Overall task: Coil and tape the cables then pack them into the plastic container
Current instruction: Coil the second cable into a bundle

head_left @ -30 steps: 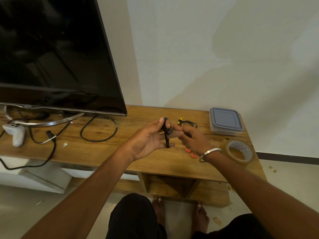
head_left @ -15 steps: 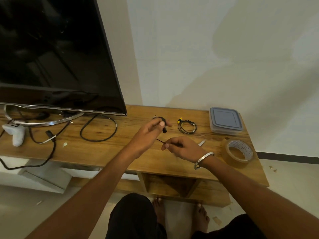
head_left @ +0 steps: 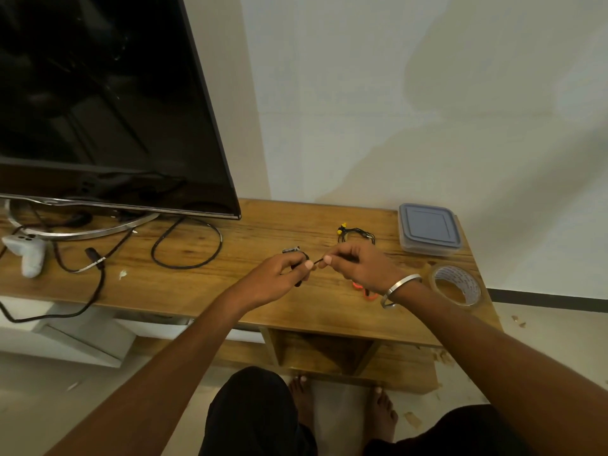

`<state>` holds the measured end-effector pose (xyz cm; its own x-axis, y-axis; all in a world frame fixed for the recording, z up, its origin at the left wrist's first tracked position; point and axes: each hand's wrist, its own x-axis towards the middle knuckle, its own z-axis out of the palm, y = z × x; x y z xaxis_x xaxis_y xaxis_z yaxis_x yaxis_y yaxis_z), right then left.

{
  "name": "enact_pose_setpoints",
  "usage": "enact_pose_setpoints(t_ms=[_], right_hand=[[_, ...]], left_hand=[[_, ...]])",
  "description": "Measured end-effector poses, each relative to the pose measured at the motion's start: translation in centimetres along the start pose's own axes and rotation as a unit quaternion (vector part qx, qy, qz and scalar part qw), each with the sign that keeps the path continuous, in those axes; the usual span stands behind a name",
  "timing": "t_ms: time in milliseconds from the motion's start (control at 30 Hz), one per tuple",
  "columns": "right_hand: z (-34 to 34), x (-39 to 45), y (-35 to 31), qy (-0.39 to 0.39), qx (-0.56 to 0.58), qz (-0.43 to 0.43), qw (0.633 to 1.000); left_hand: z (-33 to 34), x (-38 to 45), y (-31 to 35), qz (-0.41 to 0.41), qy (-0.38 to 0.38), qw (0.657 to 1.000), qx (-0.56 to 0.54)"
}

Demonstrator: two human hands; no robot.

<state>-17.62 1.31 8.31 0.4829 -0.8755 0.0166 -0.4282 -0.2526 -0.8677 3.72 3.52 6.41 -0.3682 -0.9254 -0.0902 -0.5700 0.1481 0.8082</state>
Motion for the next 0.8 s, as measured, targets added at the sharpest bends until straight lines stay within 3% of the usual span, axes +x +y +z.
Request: enact_pose_setpoints(t_ms=[500,600,800], right_hand=[[-0.1,0.6,0.7,0.055,-0.034,-0.011,0.998],[-0.1,0.7,0.9,0.063,-0.018,-0.011,0.998],[0.2,0.3,1.5,0.086,-0.026,-0.008,0.996]], left_hand=[[-0.6,-0.6,1.8,-0.039,-0.136,0.974,-0.178],[-0.6,-0.7,1.8,-0.061,-0.158,0.939,-0.299],[-0.8,-0.5,3.0,-0.057,-0.164,0.826,-0.536]])
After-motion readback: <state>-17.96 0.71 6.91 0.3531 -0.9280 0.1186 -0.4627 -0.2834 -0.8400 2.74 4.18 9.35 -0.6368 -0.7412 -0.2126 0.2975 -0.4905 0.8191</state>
